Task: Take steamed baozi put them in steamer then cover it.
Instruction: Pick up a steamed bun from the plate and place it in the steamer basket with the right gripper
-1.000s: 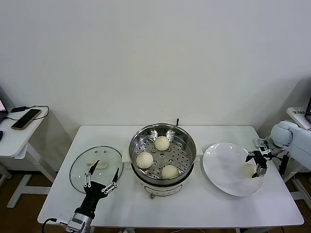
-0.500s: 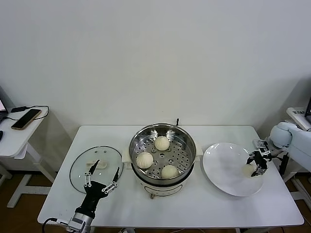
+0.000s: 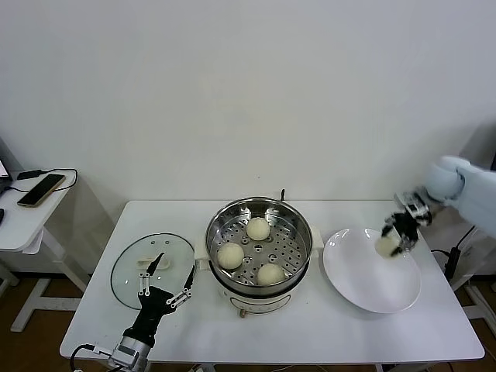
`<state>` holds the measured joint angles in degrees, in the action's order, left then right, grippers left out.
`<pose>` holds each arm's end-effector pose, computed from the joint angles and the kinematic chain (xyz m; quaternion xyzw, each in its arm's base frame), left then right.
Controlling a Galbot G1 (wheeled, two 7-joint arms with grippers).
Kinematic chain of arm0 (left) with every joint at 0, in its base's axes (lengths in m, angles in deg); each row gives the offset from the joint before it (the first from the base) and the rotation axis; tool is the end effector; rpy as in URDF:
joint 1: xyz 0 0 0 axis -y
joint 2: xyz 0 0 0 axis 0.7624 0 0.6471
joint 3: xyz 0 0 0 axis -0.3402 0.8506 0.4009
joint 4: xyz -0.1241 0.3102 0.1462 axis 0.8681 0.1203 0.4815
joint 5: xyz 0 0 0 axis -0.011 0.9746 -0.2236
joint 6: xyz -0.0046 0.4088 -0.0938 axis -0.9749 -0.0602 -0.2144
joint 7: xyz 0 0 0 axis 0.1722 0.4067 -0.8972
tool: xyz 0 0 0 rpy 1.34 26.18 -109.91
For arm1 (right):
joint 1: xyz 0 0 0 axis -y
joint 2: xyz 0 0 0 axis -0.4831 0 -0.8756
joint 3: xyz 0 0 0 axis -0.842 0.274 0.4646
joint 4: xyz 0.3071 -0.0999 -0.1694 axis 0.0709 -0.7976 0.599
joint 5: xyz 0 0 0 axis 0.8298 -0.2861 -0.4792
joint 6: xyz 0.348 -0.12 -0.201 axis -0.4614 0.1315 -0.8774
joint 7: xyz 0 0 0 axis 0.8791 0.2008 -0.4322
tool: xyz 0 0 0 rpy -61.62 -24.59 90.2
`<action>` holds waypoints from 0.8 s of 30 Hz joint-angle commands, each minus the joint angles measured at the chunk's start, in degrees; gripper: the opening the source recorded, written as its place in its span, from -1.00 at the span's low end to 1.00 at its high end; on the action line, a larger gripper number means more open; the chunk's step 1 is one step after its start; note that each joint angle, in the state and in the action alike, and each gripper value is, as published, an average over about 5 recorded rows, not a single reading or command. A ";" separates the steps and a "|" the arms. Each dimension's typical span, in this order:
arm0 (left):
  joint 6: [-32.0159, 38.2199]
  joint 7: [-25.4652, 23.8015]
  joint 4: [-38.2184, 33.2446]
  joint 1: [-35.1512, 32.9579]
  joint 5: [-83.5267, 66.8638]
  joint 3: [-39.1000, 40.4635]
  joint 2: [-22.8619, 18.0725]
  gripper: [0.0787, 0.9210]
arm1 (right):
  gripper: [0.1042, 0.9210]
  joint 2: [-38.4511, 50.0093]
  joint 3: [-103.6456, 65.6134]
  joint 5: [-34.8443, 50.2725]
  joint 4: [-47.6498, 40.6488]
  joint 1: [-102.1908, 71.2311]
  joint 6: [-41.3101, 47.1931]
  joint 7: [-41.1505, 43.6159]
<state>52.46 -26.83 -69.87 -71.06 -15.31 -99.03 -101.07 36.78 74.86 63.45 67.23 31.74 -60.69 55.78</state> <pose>0.2289 0.0468 -0.3747 0.1380 0.9788 0.1413 0.0547 0.6184 -0.2063 -0.0930 0.5432 -0.5075 0.5307 0.4070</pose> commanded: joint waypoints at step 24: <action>0.64 -1.83 -1.57 -0.32 0.19 -0.22 0.15 0.77 | 0.28 -27.58 16.96 22.93 12.98 14.99 13.06 -6.34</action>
<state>52.99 -28.35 -71.33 -71.34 -15.12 -99.19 -100.89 15.46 89.89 84.44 80.33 49.53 -49.65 51.67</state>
